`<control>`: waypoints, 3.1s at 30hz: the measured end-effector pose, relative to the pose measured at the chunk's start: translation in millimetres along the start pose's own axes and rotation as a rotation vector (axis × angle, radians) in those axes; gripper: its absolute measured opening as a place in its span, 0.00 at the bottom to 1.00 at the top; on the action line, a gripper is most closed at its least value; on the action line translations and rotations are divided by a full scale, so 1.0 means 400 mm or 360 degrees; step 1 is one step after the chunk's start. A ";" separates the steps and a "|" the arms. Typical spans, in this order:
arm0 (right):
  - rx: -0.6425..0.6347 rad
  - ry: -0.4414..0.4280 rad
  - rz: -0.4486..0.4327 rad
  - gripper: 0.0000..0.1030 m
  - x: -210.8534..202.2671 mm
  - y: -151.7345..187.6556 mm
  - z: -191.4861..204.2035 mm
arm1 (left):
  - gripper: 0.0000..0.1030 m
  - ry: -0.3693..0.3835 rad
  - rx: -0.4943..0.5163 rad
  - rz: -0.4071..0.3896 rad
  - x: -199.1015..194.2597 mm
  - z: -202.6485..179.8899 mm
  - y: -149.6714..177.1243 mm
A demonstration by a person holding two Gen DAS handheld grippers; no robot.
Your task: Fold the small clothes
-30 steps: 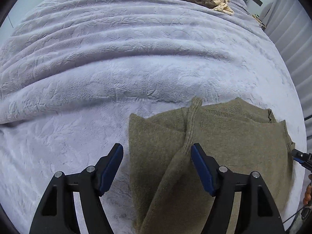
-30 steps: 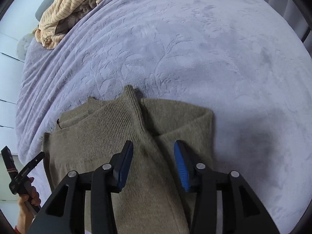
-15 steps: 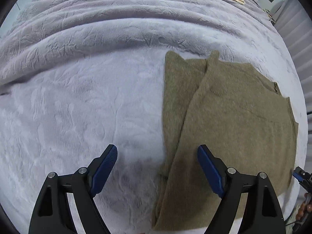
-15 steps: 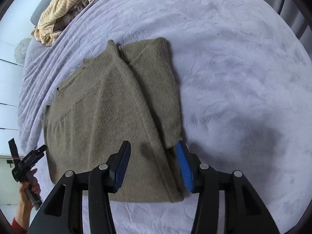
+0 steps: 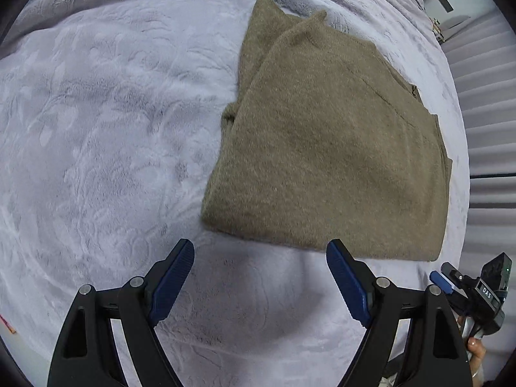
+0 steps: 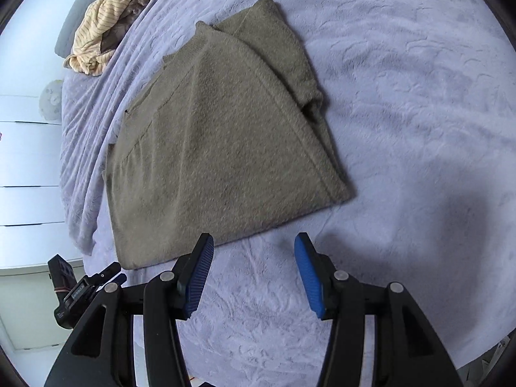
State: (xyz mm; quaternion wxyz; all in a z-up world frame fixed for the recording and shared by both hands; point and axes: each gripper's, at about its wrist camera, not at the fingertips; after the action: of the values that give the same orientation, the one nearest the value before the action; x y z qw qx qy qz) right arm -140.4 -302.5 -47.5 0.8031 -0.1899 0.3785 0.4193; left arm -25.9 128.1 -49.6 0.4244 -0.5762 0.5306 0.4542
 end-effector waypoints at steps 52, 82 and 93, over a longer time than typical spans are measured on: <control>0.0407 -0.0640 0.0244 0.63 0.429 0.101 0.238 | 0.82 0.0693 -0.0446 -0.0001 0.051 0.106 0.033; 0.0129 -0.0636 0.0387 0.10 0.395 0.033 0.318 | 0.24 0.0453 -0.0451 -0.0340 0.101 -0.021 -0.124; -0.0528 -0.0138 0.0466 0.54 0.219 -0.098 0.488 | 0.22 -0.0270 0.0555 -0.0744 0.031 -0.238 -0.068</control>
State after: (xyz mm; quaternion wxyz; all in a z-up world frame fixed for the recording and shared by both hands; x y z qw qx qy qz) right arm 11.0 -157.3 9.9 0.7069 -0.2440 0.2930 0.5957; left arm 8.5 35.0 -39.8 0.6528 -0.5612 0.4161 0.2928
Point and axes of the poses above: each gripper's, at about its wrist camera, not at the fingertips, and x roughly the way its jaws point, z to its left, y to its underside, and after that the axes turned 7 degrees about -y, right-handed
